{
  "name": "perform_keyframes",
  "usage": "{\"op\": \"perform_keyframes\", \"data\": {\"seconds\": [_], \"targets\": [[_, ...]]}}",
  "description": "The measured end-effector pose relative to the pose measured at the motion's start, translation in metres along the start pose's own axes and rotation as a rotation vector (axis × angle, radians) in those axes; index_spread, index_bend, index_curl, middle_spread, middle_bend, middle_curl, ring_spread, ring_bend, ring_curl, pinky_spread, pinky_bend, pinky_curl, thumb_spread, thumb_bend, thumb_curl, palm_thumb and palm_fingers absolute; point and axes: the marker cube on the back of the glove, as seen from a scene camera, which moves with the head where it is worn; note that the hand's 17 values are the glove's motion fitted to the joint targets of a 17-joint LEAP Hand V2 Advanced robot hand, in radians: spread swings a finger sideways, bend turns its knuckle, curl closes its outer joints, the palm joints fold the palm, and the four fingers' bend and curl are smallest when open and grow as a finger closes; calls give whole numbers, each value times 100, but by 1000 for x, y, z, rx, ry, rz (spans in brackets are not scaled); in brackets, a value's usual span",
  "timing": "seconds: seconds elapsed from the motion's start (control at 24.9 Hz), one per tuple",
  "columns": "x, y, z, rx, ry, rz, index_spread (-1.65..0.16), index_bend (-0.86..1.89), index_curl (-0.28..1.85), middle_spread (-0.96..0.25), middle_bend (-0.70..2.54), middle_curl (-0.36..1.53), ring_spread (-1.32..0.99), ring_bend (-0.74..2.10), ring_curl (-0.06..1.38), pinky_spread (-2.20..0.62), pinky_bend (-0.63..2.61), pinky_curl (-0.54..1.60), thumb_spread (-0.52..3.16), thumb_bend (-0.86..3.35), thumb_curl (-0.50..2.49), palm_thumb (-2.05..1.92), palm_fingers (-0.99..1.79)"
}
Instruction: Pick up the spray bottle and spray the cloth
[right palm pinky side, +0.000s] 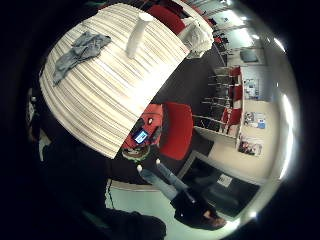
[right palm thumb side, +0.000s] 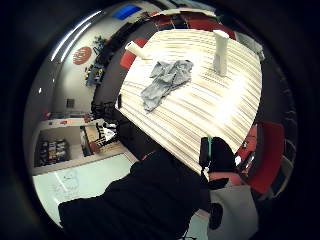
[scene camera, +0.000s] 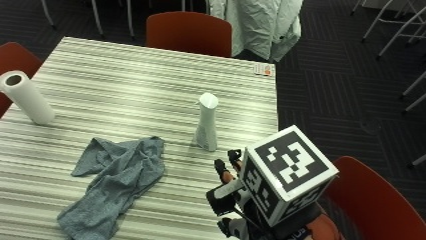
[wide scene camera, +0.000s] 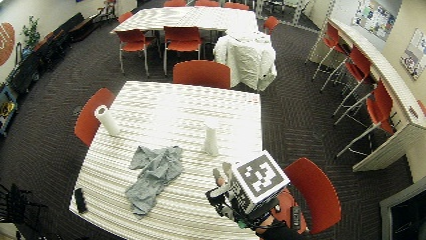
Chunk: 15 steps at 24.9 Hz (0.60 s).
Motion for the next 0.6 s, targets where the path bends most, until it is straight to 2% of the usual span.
{"op": "perform_keyframes", "data": {"seconds": [0.4,0.6], "targets": [[-1,-2,3,-1,-15,0,-31,17,17,-2,20,15,10,37,17,15,30,18,70,33,25,71,34],[2,-2,11,-35,-162,18,-34,16,20,-2,19,19,11,38,19,16,30,21,79,29,29,73,33]]}}
